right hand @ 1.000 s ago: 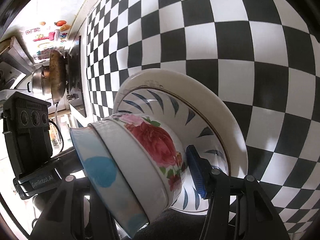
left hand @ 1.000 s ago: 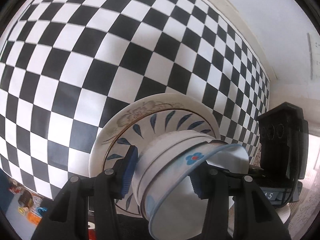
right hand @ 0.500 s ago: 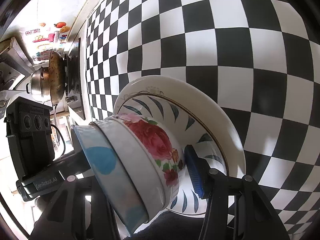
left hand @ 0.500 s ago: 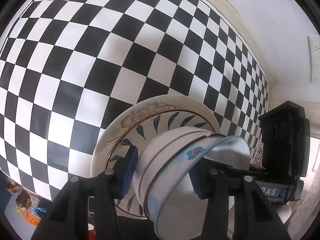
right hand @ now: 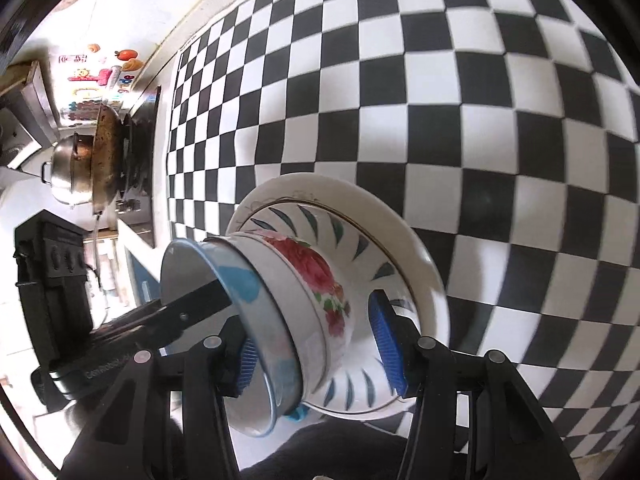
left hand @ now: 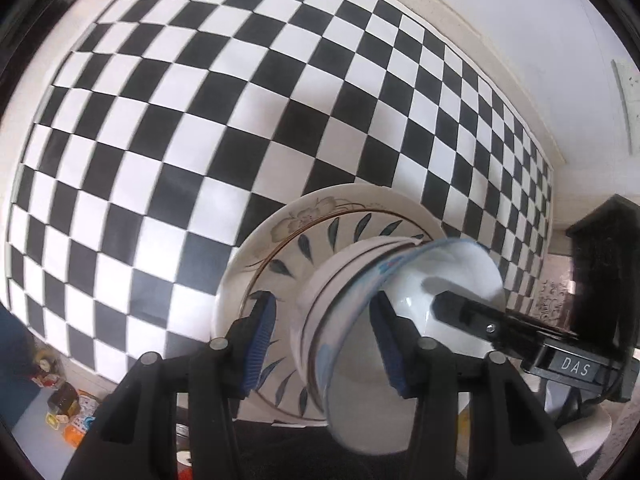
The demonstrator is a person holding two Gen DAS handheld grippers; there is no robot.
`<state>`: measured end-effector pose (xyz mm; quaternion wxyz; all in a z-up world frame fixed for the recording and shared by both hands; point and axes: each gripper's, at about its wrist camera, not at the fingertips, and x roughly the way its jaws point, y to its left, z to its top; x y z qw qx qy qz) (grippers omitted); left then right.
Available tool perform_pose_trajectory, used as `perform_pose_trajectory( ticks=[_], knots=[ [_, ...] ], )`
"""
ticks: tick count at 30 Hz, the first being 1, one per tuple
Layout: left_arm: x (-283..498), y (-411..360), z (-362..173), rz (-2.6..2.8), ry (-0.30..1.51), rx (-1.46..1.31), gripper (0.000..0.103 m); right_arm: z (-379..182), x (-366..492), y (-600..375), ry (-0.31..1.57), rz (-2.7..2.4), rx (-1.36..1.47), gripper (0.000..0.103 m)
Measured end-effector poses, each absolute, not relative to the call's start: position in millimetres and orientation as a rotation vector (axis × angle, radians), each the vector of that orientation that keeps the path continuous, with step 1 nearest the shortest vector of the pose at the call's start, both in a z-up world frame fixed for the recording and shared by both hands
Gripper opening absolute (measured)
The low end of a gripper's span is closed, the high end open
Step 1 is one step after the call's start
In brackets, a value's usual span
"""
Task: Organize plates and bowls
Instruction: 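Lower the bowl stack onto the center of the plate stack with both grippers, then open both grippers and pull them back from the stacked dishes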
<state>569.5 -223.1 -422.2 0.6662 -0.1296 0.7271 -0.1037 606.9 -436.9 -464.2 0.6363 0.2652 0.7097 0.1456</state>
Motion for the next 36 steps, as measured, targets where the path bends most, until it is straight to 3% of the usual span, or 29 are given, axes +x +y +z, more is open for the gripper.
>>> perform_pose_trajectory(
  ticks=[6, 11, 17, 18, 20, 26, 36],
  knots=[
    [557, -217, -401, -0.188, 1.562, -0.214, 0.047, -428, 588, -443, 1.509, 0.230, 0.499, 0.061],
    [541, -215, -379, -0.163, 1.475, -0.105, 0.047, -389, 566, -446, 1.388, 0.149, 0.404, 0.082],
    [513, -205, -338, -0.101, 1.264, -0.014, 0.066, -345, 532, -436, 1.226, 0.065, 0.278, 0.103],
    [510, -204, -332, -0.091, 1.235, -0.004, 0.077, -337, 524, -433, 1.201, 0.049, 0.270, 0.103],
    [503, -202, -318, -0.089, 1.169, -0.001, 0.087, -324, 511, -429, 1.155, 0.011, 0.248, 0.103],
    [480, -193, -282, -0.074, 1.022, 0.033, 0.087, -289, 478, -415, 1.057, -0.078, 0.225, 0.103],
    [437, -193, -234, -0.104, 0.946, 0.077, 0.095, -221, 422, -392, 0.880, -0.131, 0.154, 0.103]
  ],
)
